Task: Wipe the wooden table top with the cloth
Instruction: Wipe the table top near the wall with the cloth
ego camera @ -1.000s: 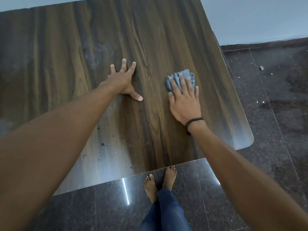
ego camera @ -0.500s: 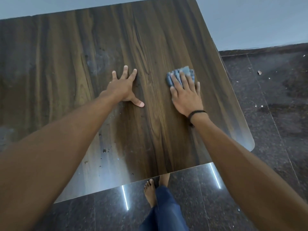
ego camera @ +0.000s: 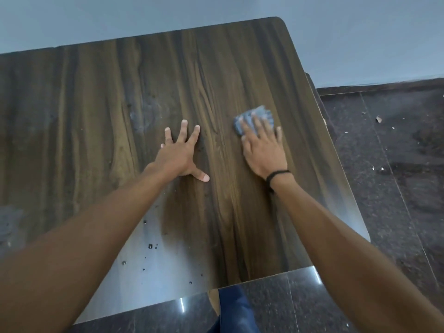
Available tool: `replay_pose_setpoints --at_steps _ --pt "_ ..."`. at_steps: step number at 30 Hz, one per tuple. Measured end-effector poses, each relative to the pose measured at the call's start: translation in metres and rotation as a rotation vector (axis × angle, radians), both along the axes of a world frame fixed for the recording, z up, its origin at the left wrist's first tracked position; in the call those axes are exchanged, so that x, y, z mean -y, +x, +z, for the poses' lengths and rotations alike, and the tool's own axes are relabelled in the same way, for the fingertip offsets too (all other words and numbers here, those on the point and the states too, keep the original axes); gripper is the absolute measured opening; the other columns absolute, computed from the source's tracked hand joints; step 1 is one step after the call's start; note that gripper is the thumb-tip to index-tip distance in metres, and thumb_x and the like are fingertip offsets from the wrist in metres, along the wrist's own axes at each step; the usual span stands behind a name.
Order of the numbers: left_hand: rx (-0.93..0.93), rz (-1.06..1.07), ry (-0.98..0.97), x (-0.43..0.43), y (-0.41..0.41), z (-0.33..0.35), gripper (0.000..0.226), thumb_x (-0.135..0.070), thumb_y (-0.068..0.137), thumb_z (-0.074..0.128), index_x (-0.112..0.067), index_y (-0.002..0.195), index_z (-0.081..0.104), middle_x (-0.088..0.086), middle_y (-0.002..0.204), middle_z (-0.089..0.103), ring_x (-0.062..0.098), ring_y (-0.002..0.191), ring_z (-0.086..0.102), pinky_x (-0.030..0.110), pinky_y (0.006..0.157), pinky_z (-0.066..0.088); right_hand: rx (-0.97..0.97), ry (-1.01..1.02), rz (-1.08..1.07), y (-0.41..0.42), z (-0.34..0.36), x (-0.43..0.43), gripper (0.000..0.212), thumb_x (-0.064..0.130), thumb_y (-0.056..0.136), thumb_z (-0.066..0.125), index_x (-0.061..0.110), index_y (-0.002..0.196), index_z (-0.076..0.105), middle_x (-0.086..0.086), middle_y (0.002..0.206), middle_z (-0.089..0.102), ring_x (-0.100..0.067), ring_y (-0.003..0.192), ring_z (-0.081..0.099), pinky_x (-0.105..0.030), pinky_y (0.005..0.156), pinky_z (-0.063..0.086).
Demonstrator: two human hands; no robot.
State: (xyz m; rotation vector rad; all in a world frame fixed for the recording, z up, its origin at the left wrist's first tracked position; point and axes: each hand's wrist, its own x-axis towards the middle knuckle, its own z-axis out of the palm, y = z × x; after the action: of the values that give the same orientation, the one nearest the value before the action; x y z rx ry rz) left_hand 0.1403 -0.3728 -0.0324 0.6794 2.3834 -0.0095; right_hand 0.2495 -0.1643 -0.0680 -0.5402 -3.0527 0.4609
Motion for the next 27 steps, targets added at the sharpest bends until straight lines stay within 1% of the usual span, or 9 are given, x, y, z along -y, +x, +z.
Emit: replay_pose_setpoints --at_steps 2,5,9,12,17,20,21,25,27 --pt "0.008 -0.003 -0.002 0.000 0.001 -0.002 0.151 -0.069 0.047 0.083 -0.036 0.149 -0.024 -0.003 0.155 -0.036 0.046 0.143 -0.020 0.063 0.112 0.017 0.004 -0.003 -0.058 -0.013 0.001 0.014 0.054 0.038 0.106 0.027 0.035 0.159 0.016 -0.002 0.168 0.011 -0.025 0.154 0.006 -0.056 0.121 0.004" --pt "0.000 0.007 0.020 0.002 0.003 -0.004 0.151 -0.070 0.047 0.082 -0.036 0.149 -0.024 -0.004 0.155 -0.036 0.044 0.143 -0.021 0.062 0.113 0.016 -0.013 0.051 0.253 -0.006 -0.004 0.019 0.053 0.040 0.106 0.025 0.040 0.158 0.016 0.004 0.167 0.014 -0.020 0.154 0.007 -0.054 0.123 0.007" --pt "0.030 0.020 0.027 0.003 0.003 -0.003 0.151 -0.068 0.048 0.083 -0.036 0.148 -0.026 -0.005 0.154 -0.039 0.044 0.141 -0.026 0.062 0.113 0.014 0.010 -0.017 -0.032 -0.049 0.003 0.003 0.055 0.037 0.105 0.029 0.036 0.159 0.018 0.000 0.168 0.011 -0.024 0.154 0.005 -0.055 0.123 0.006" --pt "0.055 0.033 0.014 -0.001 -0.006 -0.007 0.152 -0.071 0.047 0.081 -0.037 0.146 -0.029 -0.007 0.151 -0.042 0.042 0.140 -0.029 0.062 0.113 0.014 -0.029 0.027 0.247 -0.045 -0.003 0.011 0.053 0.040 0.105 0.025 0.038 0.158 0.019 0.004 0.167 0.016 -0.020 0.154 0.006 -0.050 0.122 0.002" --pt "-0.020 0.086 0.024 -0.017 -0.069 0.000 0.154 -0.071 0.045 0.083 -0.036 0.148 -0.026 -0.006 0.153 -0.039 0.042 0.141 -0.028 0.063 0.113 0.010 -0.023 -0.009 -0.064 -0.095 -0.004 0.002 0.053 0.042 0.106 0.026 0.035 0.158 0.020 0.000 0.168 0.012 -0.024 0.154 0.005 -0.054 0.121 0.002" --pt "-0.027 0.104 0.001 -0.033 -0.118 0.005 0.155 -0.072 0.042 0.082 -0.037 0.148 -0.025 -0.006 0.154 -0.038 0.043 0.141 -0.026 0.066 0.111 0.009 -0.048 0.045 0.263 -0.092 -0.010 0.014 0.053 0.042 0.105 0.025 0.039 0.157 0.020 0.004 0.166 0.019 -0.021 0.154 0.010 -0.055 0.123 0.012" --pt "-0.012 0.109 -0.006 -0.036 -0.133 0.006 0.155 -0.072 0.042 0.083 -0.039 0.147 -0.025 -0.006 0.154 -0.038 0.043 0.141 -0.026 0.067 0.111 0.008 -0.047 0.043 0.262 -0.097 -0.009 0.001 0.052 0.042 0.105 0.025 0.040 0.157 0.021 0.006 0.166 0.020 -0.019 0.154 0.011 -0.055 0.122 0.012" --pt "0.073 0.109 -0.054 -0.038 -0.171 0.011 0.152 -0.065 0.045 0.086 -0.043 0.146 -0.026 -0.007 0.154 -0.038 0.045 0.140 -0.026 0.068 0.112 0.009 -0.009 -0.014 -0.100 -0.140 0.002 -0.008 0.055 0.039 0.105 0.031 0.035 0.159 0.020 0.000 0.168 0.013 -0.024 0.154 0.008 -0.056 0.122 0.008" --pt "0.079 0.103 -0.073 -0.038 -0.175 0.010 0.152 -0.063 0.047 0.087 -0.043 0.146 -0.026 -0.005 0.154 -0.037 0.046 0.141 -0.024 0.067 0.113 0.010 -0.017 0.045 0.118 -0.135 -0.003 0.014 0.055 0.040 0.105 0.029 0.036 0.158 0.020 0.000 0.167 0.015 -0.023 0.154 0.008 -0.054 0.122 0.004"
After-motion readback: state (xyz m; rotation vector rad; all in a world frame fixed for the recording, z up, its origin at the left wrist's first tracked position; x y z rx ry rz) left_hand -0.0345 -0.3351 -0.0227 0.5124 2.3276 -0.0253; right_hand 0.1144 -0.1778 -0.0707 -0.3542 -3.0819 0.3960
